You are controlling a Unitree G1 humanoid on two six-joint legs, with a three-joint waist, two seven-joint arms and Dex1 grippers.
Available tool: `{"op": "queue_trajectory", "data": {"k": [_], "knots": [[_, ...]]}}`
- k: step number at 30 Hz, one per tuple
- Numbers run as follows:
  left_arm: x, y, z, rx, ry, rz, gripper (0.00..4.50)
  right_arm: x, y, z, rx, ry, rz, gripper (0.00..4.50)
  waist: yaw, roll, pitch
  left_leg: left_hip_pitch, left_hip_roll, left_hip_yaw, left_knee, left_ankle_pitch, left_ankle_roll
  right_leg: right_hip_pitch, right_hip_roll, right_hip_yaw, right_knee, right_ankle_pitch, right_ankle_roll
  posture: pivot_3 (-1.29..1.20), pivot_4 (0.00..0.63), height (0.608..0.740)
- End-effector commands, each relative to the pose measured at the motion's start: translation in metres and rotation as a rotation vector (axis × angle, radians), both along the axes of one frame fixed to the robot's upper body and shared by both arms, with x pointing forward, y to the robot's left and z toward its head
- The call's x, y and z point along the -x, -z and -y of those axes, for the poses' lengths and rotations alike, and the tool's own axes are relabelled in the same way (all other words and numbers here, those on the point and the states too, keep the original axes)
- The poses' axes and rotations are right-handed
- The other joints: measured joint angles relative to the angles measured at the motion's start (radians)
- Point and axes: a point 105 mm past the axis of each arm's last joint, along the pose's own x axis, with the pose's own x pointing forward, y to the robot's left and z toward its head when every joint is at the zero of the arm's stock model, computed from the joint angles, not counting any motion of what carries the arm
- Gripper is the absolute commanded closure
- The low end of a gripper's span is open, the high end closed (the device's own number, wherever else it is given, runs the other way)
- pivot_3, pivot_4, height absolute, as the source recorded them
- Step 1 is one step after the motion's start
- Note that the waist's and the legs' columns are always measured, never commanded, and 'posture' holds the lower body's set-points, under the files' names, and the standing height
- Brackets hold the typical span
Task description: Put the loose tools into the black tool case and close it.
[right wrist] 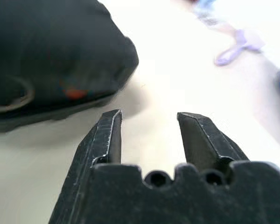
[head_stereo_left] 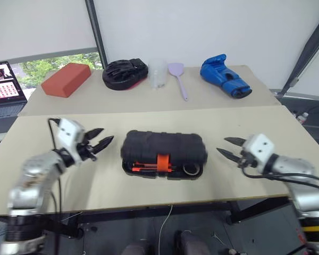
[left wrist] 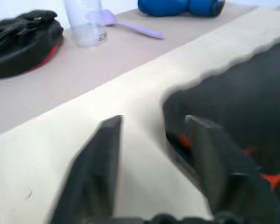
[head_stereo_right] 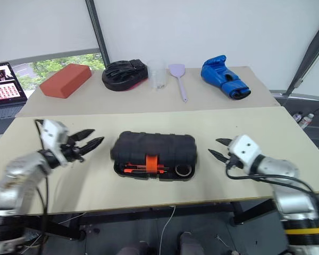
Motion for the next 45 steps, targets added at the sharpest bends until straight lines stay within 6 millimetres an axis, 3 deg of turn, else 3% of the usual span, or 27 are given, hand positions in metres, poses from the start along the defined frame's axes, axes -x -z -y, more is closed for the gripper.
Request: {"op": "queue_trajectory", "data": {"k": [1, 4, 5, 10, 13, 17, 19, 21, 23, 28, 30, 34, 38, 40, 45], "knots": [[-0.002, 0.008, -0.01, -0.027, 0.033, -0.093, 1.66, 0.026, 0.014, -0.012, 0.022, -0.142, -0.159, 2.42, 0.007, 0.0, 0.0, 0.004, 0.0, 0.0, -0.001, 0.0, 0.0, 0.004, 0.0, 0.0, -0.002, 0.0, 0.0, 0.0, 0.15, 0.74], [-0.031, 0.017, -0.011, -0.143, 0.026, -0.081, 1.66, 0.04, 0.034, -0.024, 0.072, -0.228, -0.251, 2.42, 0.023, 0.0, 0.001, 0.012, 0.0, 0.0, -0.002, -0.007, -0.005, 0.013, -0.001, -0.001, -0.004, -0.001, 0.002, 0.0, 0.15, 0.74], [-0.043, 0.017, -0.007, -0.169, 0.036, -0.062, 1.9, 0.044, 0.038, -0.03, 0.084, -0.259, -0.269, 2.94, 0.03, -0.001, 0.001, 0.012, -0.001, 0.0, -0.002, -0.007, -0.005, 0.013, -0.002, -0.001, -0.003, 0.0, 0.003, 0.0, 0.15, 0.74], [-0.09, 0.016, 0.03, -0.281, 0.147, 0.011, 3.49, 0.045, 0.047, -0.052, 0.108, -0.337, -0.289, 4.44, 0.048, -0.003, 0.001, 0.01, -0.002, 0.0, 0.0, -0.007, -0.006, 0.013, -0.004, -0.002, -0.004, 0.001, 0.004, 0.0, 0.15, 0.74], [-0.109, 0.016, 0.054, -0.339, 0.206, 0.05, 4.43, 0.044, 0.05, -0.064, 0.126, -0.376, -0.289, 4.5, 0.044, -0.003, 0.001, 0.005, -0.002, 0.0, 0.003, -0.006, -0.006, 0.008, -0.004, -0.003, -0.003, 0.001, 0.003, 0.0, 0.15, 0.74], [-0.12, 0.025, 0.087, -0.414, 0.3, 0.054, 4.43, 0.043, 0.052, -0.079, 0.146, -0.423, -0.296, 4.5, 0.033, -0.003, 0.001, 0.001, -0.002, 0.0, 0.004, -0.002, 0.001, 0.005, -0.004, -0.005, -0.004, 0.001, 0.003, 0.0, 0.15, 0.74], [-0.118, 0.037, 0.098, -0.483, 0.37, 0.025, 4.43, 0.029, 0.053, -0.082, 0.16, -0.365, -0.255, 4.5, 0.025, -0.004, 0.001, -0.002, -0.002, 0.0, 0.004, -0.002, 0.002, 0.003, -0.004, -0.005, -0.005, 0.001, 0.003, 0.0, 0.15, 0.74], [-0.102, 0.059, 0.106, -0.578, 0.539, -0.041, 4.43, 0.001, 0.05, -0.074, 0.168, -0.214, -0.171, 4.5, 0.017, -0.004, 0.001, -0.003, -0.002, 0.0, 0.004, -0.002, 0.002, 0.002, -0.004, -0.005, -0.005, 0.002, 0.003, 0.0, 0.15, 0.74], [-0.086, 0.074, 0.103, -0.646, 0.681, -0.102, 4.43, -0.015, 0.045, -0.064, 0.164, -0.124, -0.11, 4.5, 0.012, -0.006, 0.001, -0.003, -0.002, 0.0, 0.005, -0.002, 0.002, 0.002, -0.004, -0.005, -0.004, 0.002, 0.003, 0.0, 0.15, 0.74], [-0.063, 0.081, 0.095, -0.609, 0.83, -0.213, 4.43, -0.036, 0.037, -0.04, 0.12, 0.032, -0.046, 4.5, 0.018, -0.004, 0.0, -0.002, -0.003, 0.0, 0.007, -0.002, 0.003, 0.003, -0.005, -0.005, -0.003, 0.002, 0.003, 0.0, 0.15, 0.74], [-0.065, 0.074, 0.097, -0.552, 0.814, -0.184, 4.43, -0.035, 0.037, -0.035, 0.098, 0.049, -0.055, 4.5, 0.018, -0.004, 0.0, -0.003, -0.003, 0.0, 0.007, -0.002, 0.003, 0.002, -0.005, -0.005, -0.003, 0.002, 0.003, 0.0, 0.15, 0.74], [-0.082, 0.029, 0.106, -0.29, 0.687, -0.114, 4.43, -0.018, 0.036, -0.039, 0.021, 0.02, -0.115, 4.5, 0.021, -0.004, 0.0, -0.012, -0.003, 0.0, 0.01, -0.002, 0.004, -0.006, -0.005, -0.005, -0.001, 0.002, 0.003, 0.0, 0.15, 0.74], [-0.077, -0.006, 0.116, -0.077, 0.711, -0.144, 4.43, 0.004, 0.041, -0.047, -0.04, -0.009, -0.194, 4.5, 0.016, -0.004, 0.0, -0.021, -0.003, -0.002, 0.018, -0.002, 0.004, -0.013, -0.005, -0.007, 0.003, 0.002, 0.003, 0.0, 0.15, 0.74], [-0.068, -0.008, 0.126, -0.051, 0.754, -0.156, 4.43, 0.012, 0.045, -0.052, -0.06, -0.018, -0.218, 4.5, 0.015, -0.004, 0.0, -0.02, -0.003, -0.002, 0.018, -0.002, 0.004, -0.012, -0.005, -0.006, 0.003, 0.002, 0.003, 0.0, 0.15, 0.74], [-0.048, 0.025, 0.163, -0.16, 0.822, -0.137, 4.43, 0.015, 0.054, -0.073, -0.137, -0.001, -0.234, 4.5, 0.015, -0.004, 0.0, -0.014, -0.003, -0.002, 0.017, -0.002, 0.004, -0.006, -0.004, -0.004, 0.003, 0.002, 0.003, 0.0, 0.15, 0.74]]}}
